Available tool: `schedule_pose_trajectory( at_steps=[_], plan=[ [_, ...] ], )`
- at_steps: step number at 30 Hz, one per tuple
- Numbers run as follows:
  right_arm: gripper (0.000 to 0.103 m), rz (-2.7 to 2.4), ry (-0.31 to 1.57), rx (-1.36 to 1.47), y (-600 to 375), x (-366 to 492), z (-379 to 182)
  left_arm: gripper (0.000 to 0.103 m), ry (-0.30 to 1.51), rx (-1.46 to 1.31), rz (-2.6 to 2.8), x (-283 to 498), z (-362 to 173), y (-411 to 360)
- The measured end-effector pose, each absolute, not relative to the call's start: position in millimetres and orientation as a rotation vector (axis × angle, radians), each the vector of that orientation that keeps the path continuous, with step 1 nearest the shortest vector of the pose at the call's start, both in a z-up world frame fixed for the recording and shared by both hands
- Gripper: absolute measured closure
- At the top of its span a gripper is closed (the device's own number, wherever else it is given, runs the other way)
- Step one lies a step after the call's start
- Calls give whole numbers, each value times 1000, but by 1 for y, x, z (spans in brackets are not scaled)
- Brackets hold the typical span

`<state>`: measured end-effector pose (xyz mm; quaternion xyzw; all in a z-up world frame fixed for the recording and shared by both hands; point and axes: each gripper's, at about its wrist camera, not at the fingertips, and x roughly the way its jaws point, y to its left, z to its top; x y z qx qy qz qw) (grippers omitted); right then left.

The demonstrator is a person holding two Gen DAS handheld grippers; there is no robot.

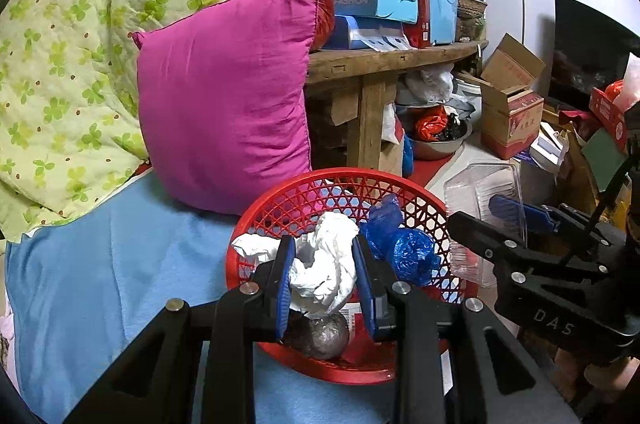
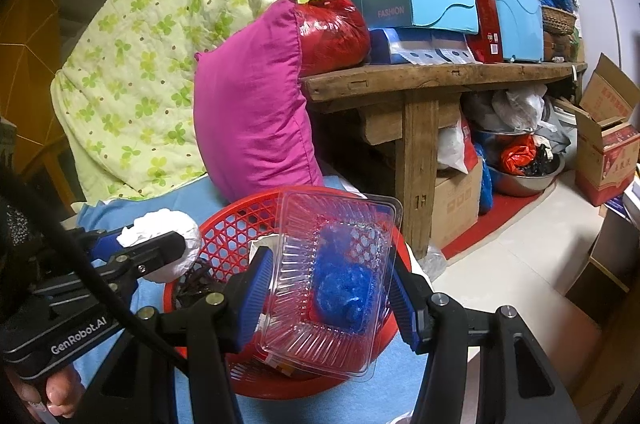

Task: Collect trash
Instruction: 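Carry the tissue and clear tray over the red wastebasket with both tools, then open both tools to drop the tissue and tray into the wastebasket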

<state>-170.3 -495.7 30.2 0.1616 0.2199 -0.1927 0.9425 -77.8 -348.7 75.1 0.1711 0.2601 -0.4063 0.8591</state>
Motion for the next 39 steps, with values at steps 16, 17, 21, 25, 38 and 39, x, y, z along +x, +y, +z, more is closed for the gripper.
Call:
schedule_pose_trajectory(
  at_steps=[16, 17, 21, 25, 38, 39],
  plan=[
    [43, -396, 442, 336, -498, -170, 30, 71, 515, 354, -860, -79, 78, -350],
    [43, -396, 440, 337, -498, -170, 30, 71, 512, 353, -860, -79, 79, -349],
    [43, -394, 433, 335, -498, -169, 33, 71, 511, 348, -863, -76, 80, -351],
    [43, -389, 434, 331, -498, -165, 33, 71, 508, 344, -867, -75, 80, -352],
    [43, -395, 440, 316, -500, -155, 32, 67, 544, 297, -894, -63, 74, -350],
    [43, -395, 441, 315, -500, -155, 32, 67, 544, 296, -896, -62, 74, -351]
  ],
)
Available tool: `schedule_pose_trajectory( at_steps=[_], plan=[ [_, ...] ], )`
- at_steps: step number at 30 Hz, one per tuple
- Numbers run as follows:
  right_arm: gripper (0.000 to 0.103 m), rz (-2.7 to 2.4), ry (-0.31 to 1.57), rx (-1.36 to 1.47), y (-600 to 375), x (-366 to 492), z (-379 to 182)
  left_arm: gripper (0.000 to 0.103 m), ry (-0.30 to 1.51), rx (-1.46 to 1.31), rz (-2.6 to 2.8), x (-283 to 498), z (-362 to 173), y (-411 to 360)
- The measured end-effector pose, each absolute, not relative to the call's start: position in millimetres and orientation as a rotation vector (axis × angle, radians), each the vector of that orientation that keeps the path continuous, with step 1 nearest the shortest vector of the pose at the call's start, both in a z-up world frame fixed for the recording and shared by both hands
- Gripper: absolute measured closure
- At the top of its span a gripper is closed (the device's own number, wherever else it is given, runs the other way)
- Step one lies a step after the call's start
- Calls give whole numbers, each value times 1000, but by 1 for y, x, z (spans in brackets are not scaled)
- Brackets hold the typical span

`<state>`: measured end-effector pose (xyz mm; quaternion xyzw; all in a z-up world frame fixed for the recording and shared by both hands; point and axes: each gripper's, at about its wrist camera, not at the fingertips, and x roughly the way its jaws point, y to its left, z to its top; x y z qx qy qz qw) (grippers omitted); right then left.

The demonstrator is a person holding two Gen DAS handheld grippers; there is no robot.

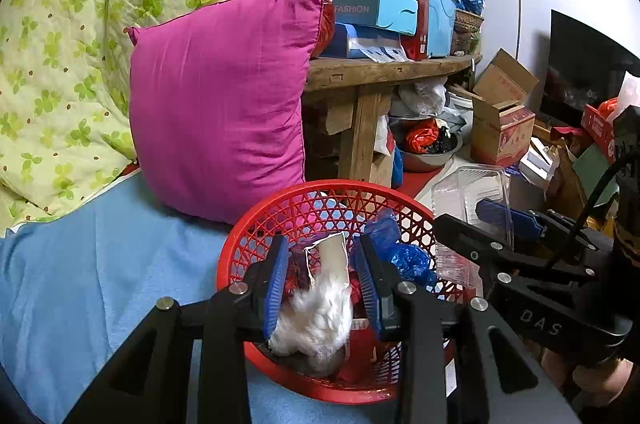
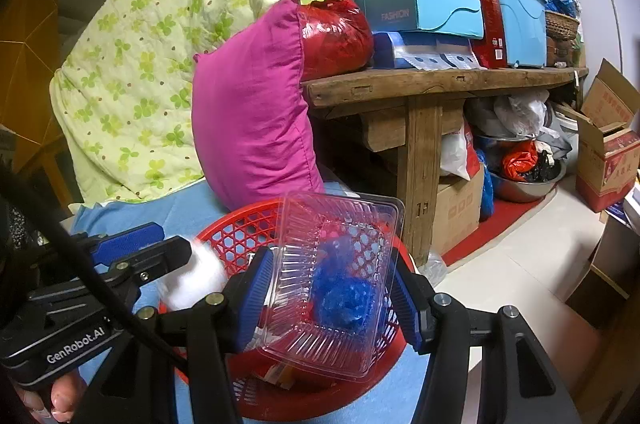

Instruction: Collect trash

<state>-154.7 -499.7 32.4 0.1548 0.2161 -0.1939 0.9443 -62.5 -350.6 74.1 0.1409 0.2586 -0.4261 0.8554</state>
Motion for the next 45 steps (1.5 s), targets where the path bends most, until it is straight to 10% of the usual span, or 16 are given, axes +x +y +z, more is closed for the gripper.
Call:
schedule_pose_trajectory(
  at_steps=[21, 45],
  plan=[
    [37, -384, 483, 329, -494, -125, 22, 25, 507, 270, -765, -46, 70, -307],
    [32, -338, 425, 181, -408, -122, 71, 9, 458, 174, -550, -52, 92, -194]
  ],
)
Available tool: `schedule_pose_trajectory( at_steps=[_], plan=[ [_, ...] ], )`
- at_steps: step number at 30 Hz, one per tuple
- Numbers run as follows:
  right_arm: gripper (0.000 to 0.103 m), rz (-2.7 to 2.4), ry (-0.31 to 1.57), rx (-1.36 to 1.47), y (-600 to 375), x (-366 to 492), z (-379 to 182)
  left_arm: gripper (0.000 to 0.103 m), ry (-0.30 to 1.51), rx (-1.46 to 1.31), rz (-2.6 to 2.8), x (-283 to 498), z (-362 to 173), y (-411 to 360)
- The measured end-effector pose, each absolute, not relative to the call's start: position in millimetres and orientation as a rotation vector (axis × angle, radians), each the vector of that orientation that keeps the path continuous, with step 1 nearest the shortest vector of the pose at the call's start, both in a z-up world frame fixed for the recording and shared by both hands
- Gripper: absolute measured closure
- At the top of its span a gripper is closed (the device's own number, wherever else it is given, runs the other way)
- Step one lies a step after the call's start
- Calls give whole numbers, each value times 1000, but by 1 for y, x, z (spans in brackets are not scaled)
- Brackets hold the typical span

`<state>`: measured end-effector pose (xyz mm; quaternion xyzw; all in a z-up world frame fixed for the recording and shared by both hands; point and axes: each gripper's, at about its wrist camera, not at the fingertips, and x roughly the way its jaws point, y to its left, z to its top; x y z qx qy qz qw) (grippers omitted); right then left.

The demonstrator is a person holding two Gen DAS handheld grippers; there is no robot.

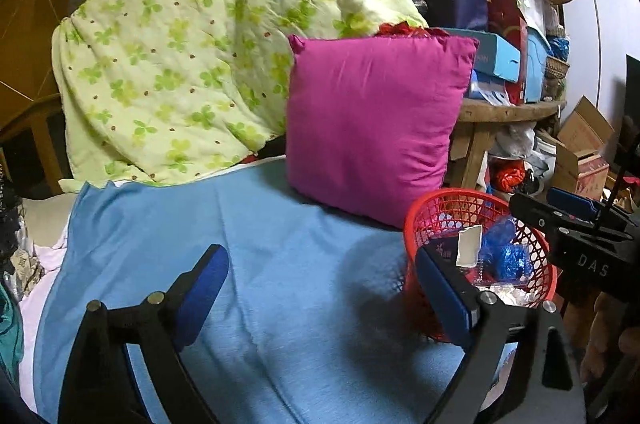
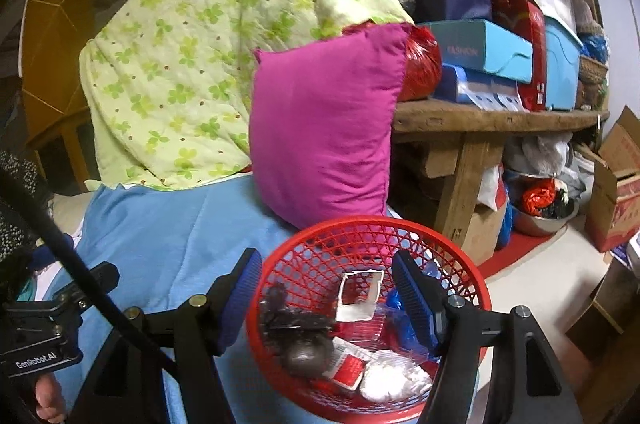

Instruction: Collect trash

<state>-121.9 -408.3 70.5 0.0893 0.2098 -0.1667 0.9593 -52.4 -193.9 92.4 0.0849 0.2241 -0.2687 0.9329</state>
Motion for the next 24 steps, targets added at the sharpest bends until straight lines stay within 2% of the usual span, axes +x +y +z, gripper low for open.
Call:
schedule_pose_trajectory(
  at_steps=[24],
  plan=[
    [30, -338, 372, 164, -390, -200, 107, 7, 388, 199, -512, -120, 137, -187]
  ],
)
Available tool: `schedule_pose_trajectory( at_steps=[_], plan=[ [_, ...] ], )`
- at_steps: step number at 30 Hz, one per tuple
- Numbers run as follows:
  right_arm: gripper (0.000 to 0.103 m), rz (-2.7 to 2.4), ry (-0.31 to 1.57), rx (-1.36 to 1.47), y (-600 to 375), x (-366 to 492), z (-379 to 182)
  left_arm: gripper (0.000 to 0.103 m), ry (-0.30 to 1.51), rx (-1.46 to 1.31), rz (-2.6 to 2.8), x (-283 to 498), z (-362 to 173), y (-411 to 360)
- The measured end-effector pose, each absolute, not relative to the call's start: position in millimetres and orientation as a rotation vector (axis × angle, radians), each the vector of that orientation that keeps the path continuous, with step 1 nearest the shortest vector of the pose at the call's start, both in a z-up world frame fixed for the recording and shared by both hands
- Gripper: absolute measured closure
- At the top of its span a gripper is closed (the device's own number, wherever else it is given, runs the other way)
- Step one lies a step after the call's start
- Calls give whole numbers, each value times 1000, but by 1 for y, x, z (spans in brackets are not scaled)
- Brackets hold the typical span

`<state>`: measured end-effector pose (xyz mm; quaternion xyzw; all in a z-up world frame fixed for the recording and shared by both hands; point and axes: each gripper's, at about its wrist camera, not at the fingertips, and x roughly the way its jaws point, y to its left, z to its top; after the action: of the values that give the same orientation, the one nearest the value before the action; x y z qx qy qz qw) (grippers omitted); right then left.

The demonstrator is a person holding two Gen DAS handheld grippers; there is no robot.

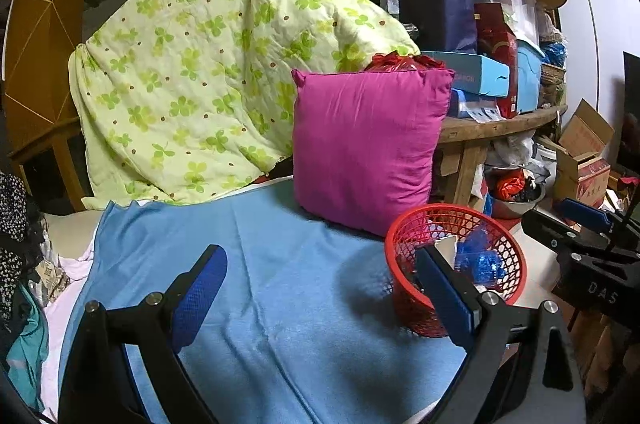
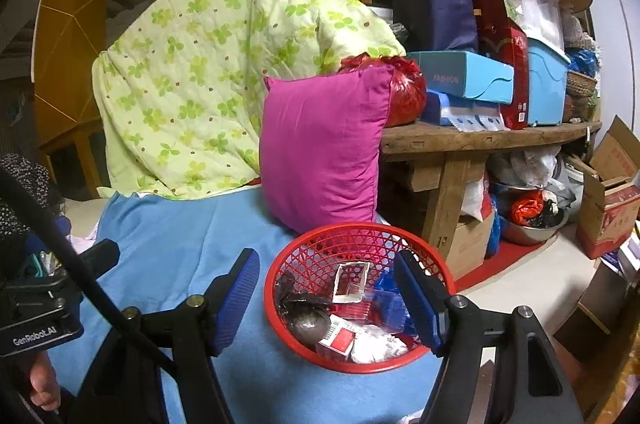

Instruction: Collect trash

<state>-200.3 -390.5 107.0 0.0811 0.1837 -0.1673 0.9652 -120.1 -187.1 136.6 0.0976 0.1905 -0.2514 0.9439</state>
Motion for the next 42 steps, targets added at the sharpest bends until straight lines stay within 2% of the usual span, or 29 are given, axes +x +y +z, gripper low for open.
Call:
schedule_pose_trajectory(
  at_steps=[3, 20, 42],
  plan=[
    [27, -343, 356, 151, -390, -215, 112, 4, 380, 211, -509, -130, 141, -190],
    [23, -345, 347, 117, -396, -262, 124, 3, 363, 258, -507, -175, 160, -199],
    [23, -381, 329, 149, -416, -285, 126, 3, 320, 294, -491, -196, 173, -211]
  ],
)
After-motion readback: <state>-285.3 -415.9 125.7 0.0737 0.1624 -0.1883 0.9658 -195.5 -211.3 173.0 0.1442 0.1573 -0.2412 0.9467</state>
